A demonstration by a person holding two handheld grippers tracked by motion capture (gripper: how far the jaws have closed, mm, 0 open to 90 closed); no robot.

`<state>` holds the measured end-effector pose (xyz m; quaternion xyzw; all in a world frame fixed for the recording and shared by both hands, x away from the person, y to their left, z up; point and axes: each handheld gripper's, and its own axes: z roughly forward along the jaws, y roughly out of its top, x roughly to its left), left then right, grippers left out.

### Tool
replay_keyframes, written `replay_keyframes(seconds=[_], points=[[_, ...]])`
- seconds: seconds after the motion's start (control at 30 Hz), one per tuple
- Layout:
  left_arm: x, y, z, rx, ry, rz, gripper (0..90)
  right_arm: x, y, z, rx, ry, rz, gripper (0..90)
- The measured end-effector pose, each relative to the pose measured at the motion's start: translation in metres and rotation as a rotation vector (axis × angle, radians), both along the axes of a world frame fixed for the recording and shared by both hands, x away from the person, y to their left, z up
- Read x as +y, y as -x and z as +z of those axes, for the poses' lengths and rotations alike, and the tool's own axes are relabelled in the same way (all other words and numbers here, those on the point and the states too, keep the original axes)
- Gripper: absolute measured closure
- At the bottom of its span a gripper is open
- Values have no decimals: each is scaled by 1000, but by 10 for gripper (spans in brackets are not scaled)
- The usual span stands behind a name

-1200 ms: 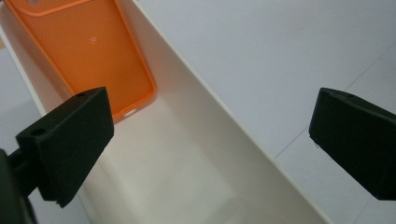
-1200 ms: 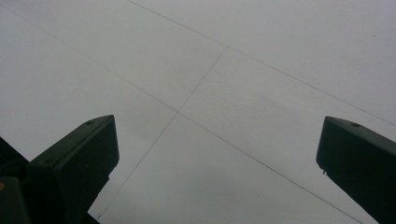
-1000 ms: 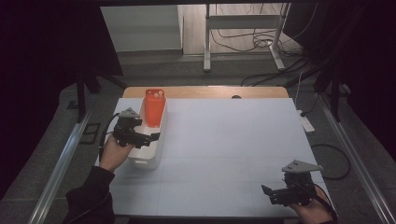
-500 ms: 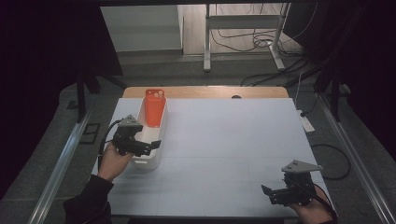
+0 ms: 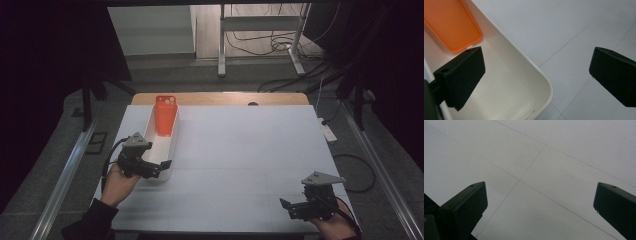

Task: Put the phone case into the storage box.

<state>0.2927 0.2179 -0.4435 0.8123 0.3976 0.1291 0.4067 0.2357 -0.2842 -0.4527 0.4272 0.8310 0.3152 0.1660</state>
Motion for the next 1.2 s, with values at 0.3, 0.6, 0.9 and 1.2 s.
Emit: replay_keyframes(seconds=[0.3,0.6,0.9,1.2], points=[[1,14,-2,3,7,-2,10,0,0,0,-1,0,-1,0],[6,28,-3,3,28,12,12,0,0,0,0,2,0,0],[14,43,-4,12,32,27,14,0,0,0,0,3,-1,0],[23,56,-6,9,39,47,11,0,0,0,0,3,-2,0]])
